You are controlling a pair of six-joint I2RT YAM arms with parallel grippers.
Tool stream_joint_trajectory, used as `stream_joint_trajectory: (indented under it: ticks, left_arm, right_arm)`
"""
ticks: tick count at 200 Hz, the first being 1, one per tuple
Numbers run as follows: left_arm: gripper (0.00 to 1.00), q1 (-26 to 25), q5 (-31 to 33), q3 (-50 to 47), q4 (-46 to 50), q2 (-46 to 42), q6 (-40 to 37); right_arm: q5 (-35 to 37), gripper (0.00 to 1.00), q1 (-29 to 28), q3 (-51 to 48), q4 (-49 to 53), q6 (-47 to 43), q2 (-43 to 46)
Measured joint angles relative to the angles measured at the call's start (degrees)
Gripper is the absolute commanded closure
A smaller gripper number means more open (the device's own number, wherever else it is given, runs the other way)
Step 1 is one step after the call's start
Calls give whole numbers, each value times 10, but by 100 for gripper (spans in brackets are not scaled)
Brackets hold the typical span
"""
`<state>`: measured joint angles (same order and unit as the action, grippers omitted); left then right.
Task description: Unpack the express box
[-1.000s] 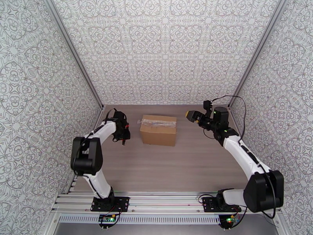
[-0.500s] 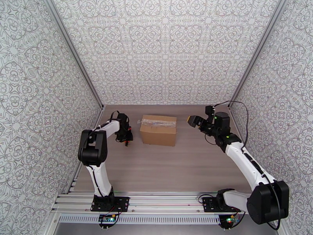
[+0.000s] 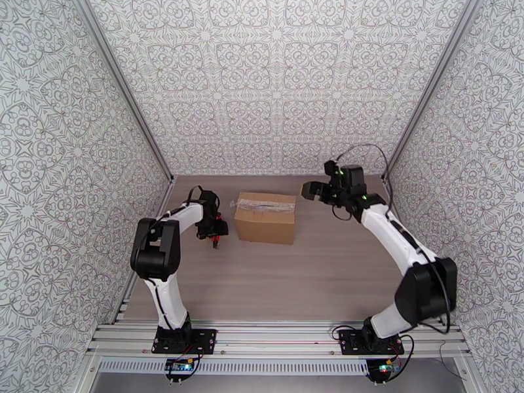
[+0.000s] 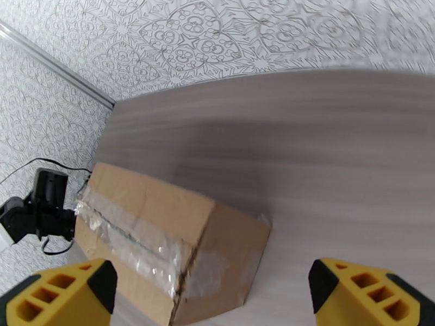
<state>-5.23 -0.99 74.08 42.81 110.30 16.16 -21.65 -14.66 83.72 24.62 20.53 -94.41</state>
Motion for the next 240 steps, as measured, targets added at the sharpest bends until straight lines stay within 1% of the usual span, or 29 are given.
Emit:
stream_joint_trajectory:
  ticks: [18, 42, 58, 73, 93, 113, 126, 137, 168, 201, 240]
  left_arm:
    - [35, -3, 23, -24, -4, -46, 4]
    - [36, -18, 38, -53, -14, -156, 3]
    - [40, -28, 37, -60, -17, -218, 1]
    - [44, -37, 24, -70, -20, -258, 1]
    - [51, -62, -3, -105, -30, -290, 2]
    - [56, -110, -28, -141, -36, -301, 3]
    - [56, -136, -43, -157, -44, -301, 4]
    - [56, -146, -55, -167, -52, -301, 4]
    - [54, -148, -75, -170, -90, -288, 4]
    - [51, -148, -96, -134, -115, -236, -3]
    - [46, -139, -97, -103, -122, -206, -32]
  right_arm:
    - [-2, 1, -14, 86, 31, -34, -68]
    - [-14, 1, -32, 196, 75, -72, -159]
    - [-23, 1, -43, 259, 101, -94, -211]
    - [-35, 1, -53, 289, 116, -106, -245]
    - [-61, 2, -65, 292, 124, -112, -265]
    - [-90, 3, -71, 286, 127, -111, -269]
    - [-113, 4, -71, 279, 124, -111, -268]
    - [-131, 5, -71, 265, 116, -112, -266]
    - [-174, 9, -67, 199, 93, -110, -227]
    - [-210, 11, -68, 92, 89, -103, -159]
    - [-209, 13, -77, -21, 89, -83, -72]
